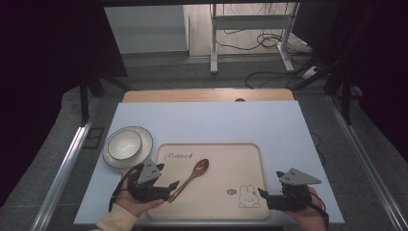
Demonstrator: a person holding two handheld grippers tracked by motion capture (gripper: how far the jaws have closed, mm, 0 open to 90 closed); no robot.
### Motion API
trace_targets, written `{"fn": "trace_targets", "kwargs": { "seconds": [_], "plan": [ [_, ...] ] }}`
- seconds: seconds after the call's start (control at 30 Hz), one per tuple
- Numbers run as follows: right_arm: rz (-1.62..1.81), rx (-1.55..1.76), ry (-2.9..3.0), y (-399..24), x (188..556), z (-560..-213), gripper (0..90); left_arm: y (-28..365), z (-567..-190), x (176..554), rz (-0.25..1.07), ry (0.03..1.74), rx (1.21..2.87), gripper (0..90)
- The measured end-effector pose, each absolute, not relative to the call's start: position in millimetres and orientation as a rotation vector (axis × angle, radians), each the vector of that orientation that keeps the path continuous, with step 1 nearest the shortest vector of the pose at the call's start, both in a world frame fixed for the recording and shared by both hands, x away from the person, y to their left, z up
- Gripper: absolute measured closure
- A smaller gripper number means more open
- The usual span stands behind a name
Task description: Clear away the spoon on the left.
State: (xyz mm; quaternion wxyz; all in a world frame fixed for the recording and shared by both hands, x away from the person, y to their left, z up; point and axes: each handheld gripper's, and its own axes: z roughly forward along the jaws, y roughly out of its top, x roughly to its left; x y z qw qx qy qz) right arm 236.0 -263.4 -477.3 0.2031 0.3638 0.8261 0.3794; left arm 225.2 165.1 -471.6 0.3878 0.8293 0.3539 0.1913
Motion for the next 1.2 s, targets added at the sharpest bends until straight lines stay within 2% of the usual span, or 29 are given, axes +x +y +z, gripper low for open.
{"fn": "trace_targets", "kwargs": {
  "seconds": [0.53, 0.77, 1.2],
  "plan": [
    [1.058, 1.040, 2.277, -270, 238, -476, 14.4, 198, -467, 214, 0.545, 0.986, 2.033, 25.0],
    [1.060, 1.037, 2.271, -270, 238, -475, 14.4, 202, -468, 203, 0.554, 0.989, 2.033, 25.2],
    [1.065, 1.034, 2.262, -271, 237, -475, 14.4, 199, -470, 207, 0.550, 0.979, 2.045, 25.2]
  ]
}}
